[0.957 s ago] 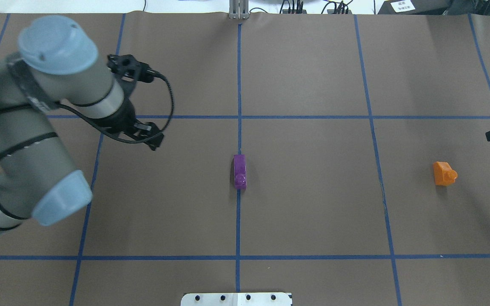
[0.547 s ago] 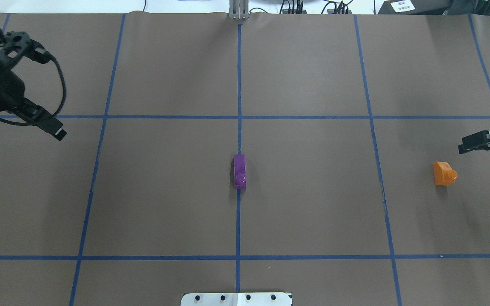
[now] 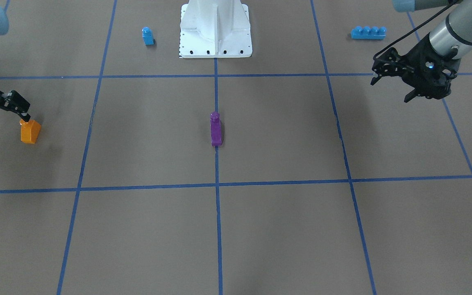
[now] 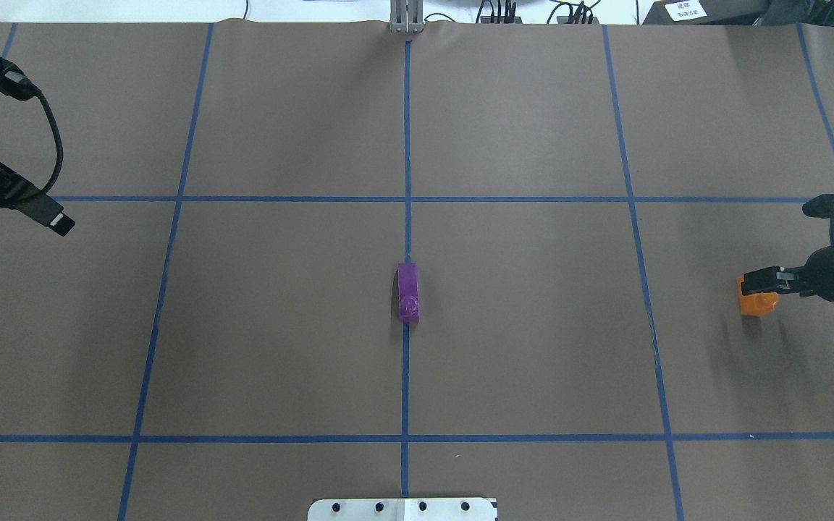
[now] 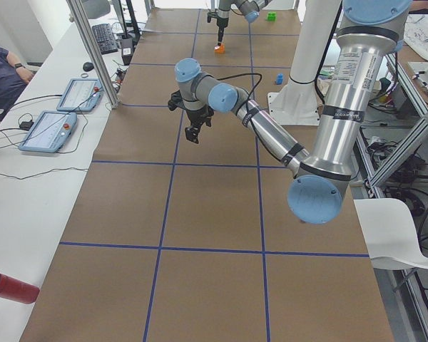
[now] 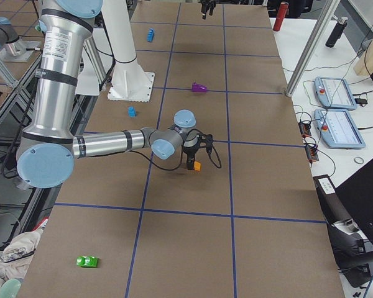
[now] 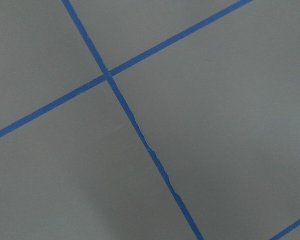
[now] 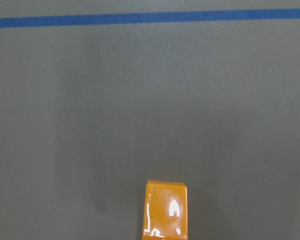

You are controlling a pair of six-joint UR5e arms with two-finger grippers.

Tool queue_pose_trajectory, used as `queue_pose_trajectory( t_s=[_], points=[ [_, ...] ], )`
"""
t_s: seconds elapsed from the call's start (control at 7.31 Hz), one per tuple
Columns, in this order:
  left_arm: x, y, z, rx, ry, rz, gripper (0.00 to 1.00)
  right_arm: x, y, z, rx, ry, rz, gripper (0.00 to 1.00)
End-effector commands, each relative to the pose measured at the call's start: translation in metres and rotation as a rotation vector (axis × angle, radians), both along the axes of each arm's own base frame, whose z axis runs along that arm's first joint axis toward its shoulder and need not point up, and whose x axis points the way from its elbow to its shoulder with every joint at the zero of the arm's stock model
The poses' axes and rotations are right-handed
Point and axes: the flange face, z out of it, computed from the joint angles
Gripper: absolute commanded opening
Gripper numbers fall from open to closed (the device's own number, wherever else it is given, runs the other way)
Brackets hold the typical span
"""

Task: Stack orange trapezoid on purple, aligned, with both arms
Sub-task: 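Grasp the orange trapezoid with the right gripper and lift it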

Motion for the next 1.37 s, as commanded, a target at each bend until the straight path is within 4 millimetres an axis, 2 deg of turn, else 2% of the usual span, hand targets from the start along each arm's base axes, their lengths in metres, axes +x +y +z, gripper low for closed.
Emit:
queue_pose_trajectory(
  t_s=[0.0, 0.14, 0.41, 0.55, 0.82, 0.96, 1.09, 1.23],
  points=[
    [0.000, 0.000, 0.000, -0.001, 0.000, -0.001, 1.00, -0.013, 0.007, 0.013, -0.003, 0.009, -0.023, 1.00],
    [0.001, 0.000, 0.000, -0.002, 0.000, 0.001, 1.00, -0.016, 0.009, 0.017, -0.010, 0.015, -0.032, 0.89],
    [0.001, 0.000, 0.000, -0.002, 0.000, 0.001, 1.00, -0.017, 0.010, 0.017, -0.012, 0.011, -0.039, 0.00],
    [0.001, 0.001, 0.000, -0.002, 0.001, 0.000, 1.00, -0.016, 0.010, 0.016, -0.009, 0.010, -0.040, 0.00],
    [0.002, 0.001, -0.002, -0.029, -0.001, -0.023, 1.00, -0.021, 0.006, -0.005, 0.005, -0.013, -0.046, 0.00],
    [0.002, 0.001, -0.001, -0.040, -0.003, -0.031, 1.00, -0.030, 0.001, -0.025, 0.005, -0.021, -0.056, 0.00],
    [-0.002, 0.007, 0.010, -0.059, -0.012, -0.032, 1.00, -0.043, -0.014, -0.056, 0.014, -0.035, -0.059, 0.00],
    [-0.013, 0.024, 0.034, -0.088, -0.032, -0.028, 1.00, -0.064, -0.035, -0.095, 0.038, -0.056, -0.057, 0.00]
  ],
)
